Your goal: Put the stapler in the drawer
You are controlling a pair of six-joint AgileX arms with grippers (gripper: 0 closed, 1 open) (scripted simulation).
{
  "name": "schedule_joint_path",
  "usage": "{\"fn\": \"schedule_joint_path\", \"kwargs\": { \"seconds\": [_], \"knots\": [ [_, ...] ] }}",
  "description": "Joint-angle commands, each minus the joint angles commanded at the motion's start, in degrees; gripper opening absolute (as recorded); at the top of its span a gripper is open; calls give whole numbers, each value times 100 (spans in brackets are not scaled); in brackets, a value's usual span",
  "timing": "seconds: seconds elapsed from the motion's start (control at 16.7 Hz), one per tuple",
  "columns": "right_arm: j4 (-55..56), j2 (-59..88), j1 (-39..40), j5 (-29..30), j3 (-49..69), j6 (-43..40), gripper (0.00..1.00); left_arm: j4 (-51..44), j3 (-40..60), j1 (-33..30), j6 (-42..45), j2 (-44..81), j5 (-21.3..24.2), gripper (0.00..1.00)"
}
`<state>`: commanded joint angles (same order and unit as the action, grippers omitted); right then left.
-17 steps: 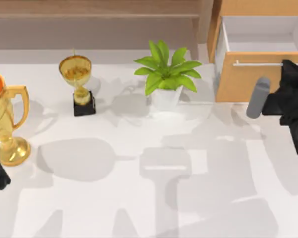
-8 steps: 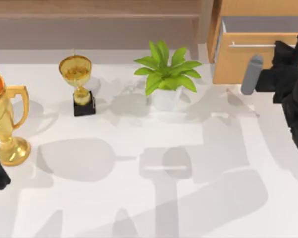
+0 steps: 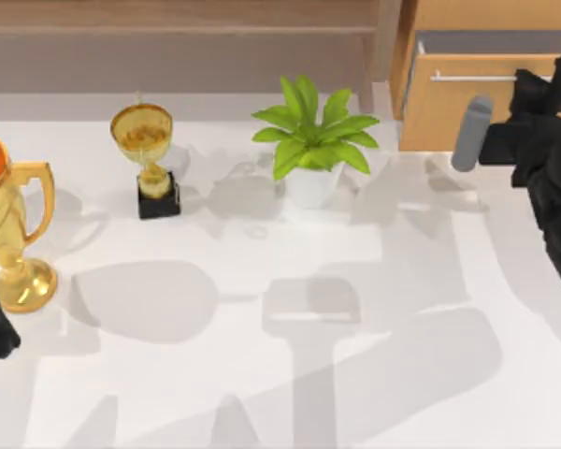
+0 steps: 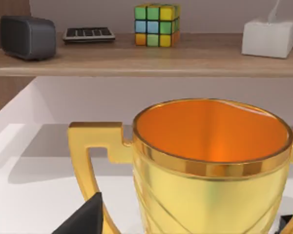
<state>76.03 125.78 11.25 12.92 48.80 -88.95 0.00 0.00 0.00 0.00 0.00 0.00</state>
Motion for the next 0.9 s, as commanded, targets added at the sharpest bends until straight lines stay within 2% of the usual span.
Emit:
{"fn": "schedule_joint_path", "kwargs": {
  "seconds": [0.54,0.84,0.9],
  "knots": [
    [-721,552,-144,-138,1333,-11,0,0,0,0,0,0,0,100],
    [-812,608,-171,-164,1444,7,0,0,0,0,0,0,0,100],
    [-812,608,-171,-164,1444,7,8,0,0,0,0,0,0,100]
  ]
}}
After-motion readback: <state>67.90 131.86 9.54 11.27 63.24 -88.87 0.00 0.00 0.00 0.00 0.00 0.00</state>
